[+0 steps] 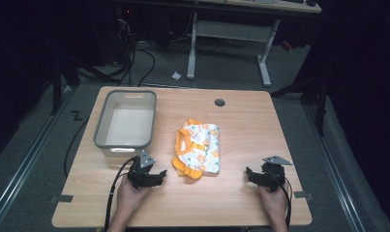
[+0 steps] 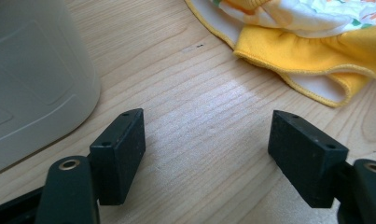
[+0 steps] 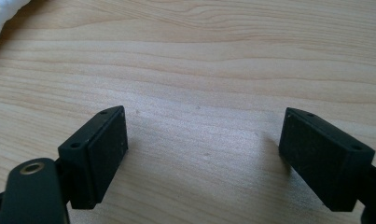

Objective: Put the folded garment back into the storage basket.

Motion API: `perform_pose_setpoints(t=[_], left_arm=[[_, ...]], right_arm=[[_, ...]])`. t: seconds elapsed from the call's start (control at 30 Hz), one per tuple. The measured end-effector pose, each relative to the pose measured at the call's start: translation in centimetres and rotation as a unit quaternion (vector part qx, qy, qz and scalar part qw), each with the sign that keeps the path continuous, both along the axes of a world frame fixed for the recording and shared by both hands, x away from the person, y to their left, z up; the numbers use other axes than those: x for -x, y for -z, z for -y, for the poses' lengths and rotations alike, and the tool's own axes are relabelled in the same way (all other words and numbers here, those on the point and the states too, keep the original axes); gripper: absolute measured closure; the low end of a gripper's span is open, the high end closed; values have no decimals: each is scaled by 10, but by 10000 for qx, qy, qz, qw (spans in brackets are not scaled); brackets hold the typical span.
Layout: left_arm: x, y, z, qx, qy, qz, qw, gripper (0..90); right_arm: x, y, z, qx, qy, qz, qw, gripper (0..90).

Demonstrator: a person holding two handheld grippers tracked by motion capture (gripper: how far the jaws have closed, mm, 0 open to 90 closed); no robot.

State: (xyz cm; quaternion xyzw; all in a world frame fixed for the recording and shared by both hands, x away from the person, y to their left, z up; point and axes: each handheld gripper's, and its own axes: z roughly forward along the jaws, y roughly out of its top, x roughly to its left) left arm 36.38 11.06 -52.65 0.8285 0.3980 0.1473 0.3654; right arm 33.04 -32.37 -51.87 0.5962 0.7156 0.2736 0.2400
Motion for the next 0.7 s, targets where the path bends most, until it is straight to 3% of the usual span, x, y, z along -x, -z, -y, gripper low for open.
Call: perform_pose_setpoints(t=[0.7], left_arm=[[0,0,1,-2,-59,2,10000,278]], right_arm=[[-1,-1,0,-9,-18,-10,10000,177]])
